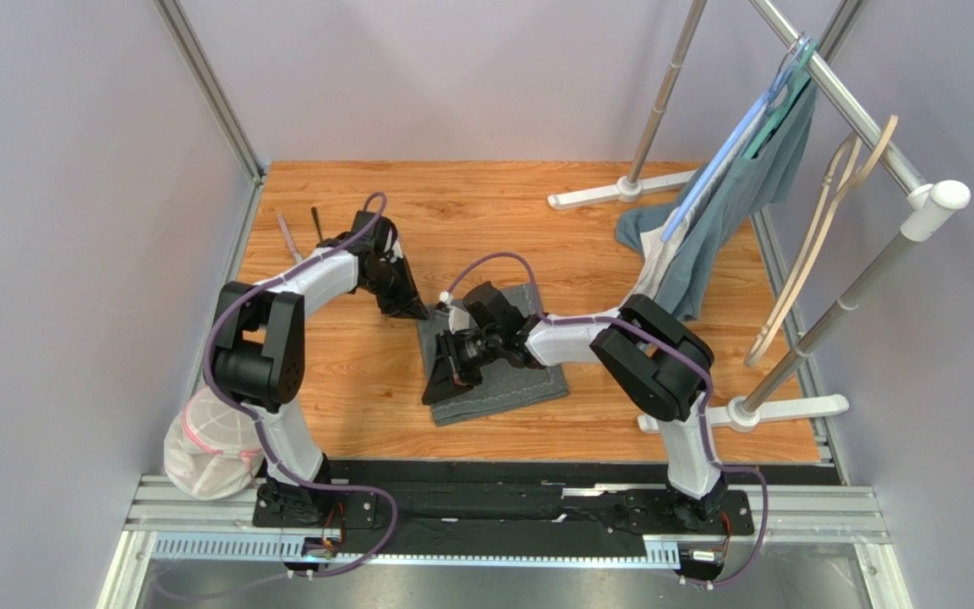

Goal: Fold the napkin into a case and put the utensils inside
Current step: Smooth out the square-folded napkin at the center of the board, then fold the top corner of the square-folded napkin at the center of the board.

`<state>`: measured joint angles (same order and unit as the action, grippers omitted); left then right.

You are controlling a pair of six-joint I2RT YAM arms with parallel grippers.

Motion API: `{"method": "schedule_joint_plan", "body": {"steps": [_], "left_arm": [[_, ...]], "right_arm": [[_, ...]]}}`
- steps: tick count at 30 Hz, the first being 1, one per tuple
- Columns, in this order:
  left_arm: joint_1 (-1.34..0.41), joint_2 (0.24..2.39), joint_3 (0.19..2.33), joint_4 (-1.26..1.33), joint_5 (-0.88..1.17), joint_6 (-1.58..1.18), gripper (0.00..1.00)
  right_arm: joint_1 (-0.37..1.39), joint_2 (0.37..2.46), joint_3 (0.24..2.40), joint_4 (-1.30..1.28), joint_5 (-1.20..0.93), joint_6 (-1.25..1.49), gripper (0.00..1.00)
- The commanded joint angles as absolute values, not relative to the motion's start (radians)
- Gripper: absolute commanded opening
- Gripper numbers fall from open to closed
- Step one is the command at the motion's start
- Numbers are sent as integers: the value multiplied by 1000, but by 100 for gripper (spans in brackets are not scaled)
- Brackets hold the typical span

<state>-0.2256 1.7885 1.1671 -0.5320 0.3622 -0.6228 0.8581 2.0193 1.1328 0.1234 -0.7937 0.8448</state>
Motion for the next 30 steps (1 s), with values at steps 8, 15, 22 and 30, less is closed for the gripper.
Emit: {"method": "schedule_joint_plan", "body": {"steps": [8,15,22,30], "left_arm": [[-222,1787,1276,-634,261,-575,16],[-331,1504,1154,-626,273,-552,26],[-537,1365,944,-551,265,-623,25],[-684,1224,885,-542,209,-663,32]], "right_arm": [[850,1846,1183,-388,-468,628,26],[700,1583,1034,-690,58,664,62],[548,1591,1028,-689,179,629,55],[538,1654,1060,-684,173,618,50]]}}
